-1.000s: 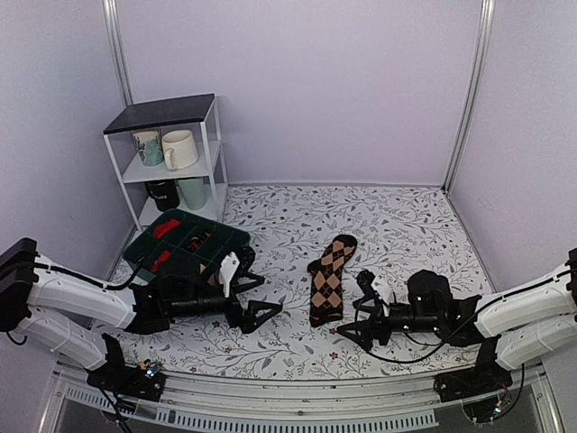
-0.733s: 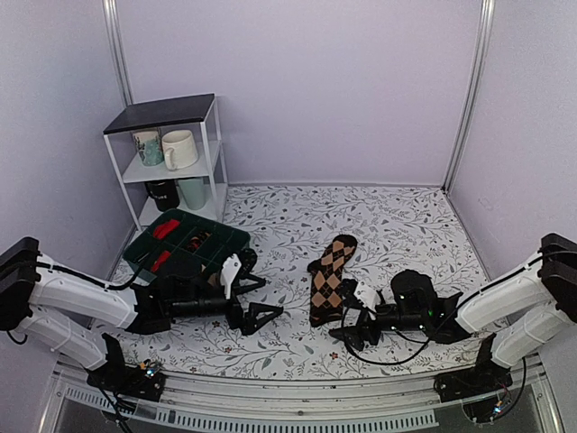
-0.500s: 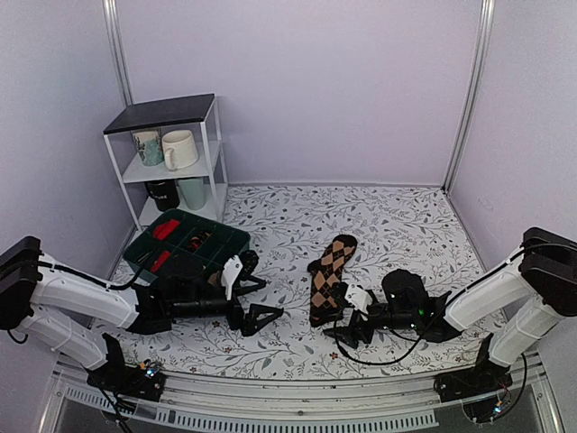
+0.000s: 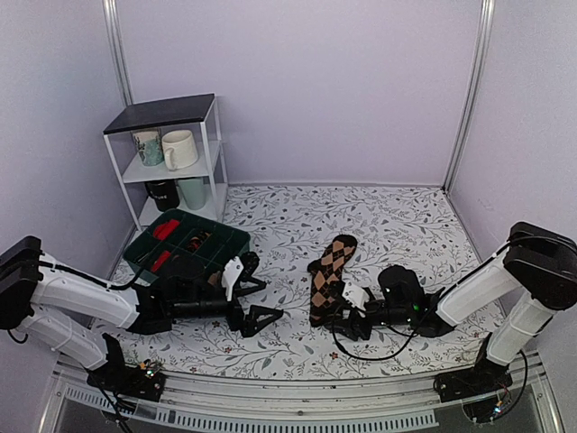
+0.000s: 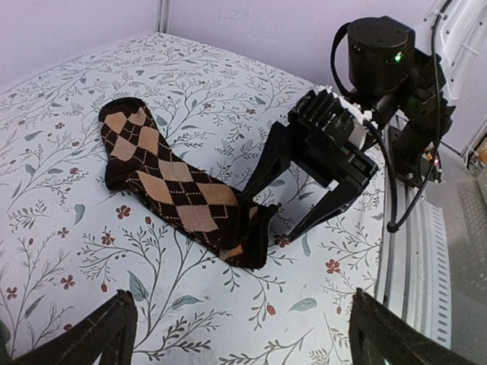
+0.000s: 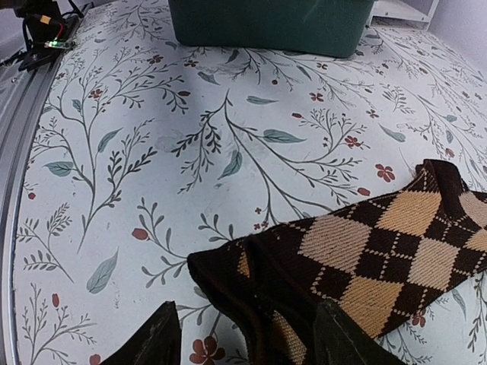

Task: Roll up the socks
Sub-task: Move to the center of the board.

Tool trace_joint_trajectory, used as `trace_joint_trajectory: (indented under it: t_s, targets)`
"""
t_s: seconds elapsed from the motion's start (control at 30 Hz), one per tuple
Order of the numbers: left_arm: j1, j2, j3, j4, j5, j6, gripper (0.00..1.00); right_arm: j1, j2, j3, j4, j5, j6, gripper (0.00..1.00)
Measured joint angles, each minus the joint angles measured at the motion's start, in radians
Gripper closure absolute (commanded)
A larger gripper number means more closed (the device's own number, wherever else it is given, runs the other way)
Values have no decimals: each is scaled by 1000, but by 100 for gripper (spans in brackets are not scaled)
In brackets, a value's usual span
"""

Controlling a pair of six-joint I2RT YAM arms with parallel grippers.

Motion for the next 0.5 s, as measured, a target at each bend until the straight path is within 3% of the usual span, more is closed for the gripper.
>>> trace_joint_trajectory:
  t_s: [0.2, 0.5]
  targets:
    - [0, 5, 0, -2, 7, 1, 3, -11, 34, 4, -1, -27, 0, 46]
    - [0, 7, 0, -3, 11, 8, 3, -11, 64, 5, -1, -47, 38, 65]
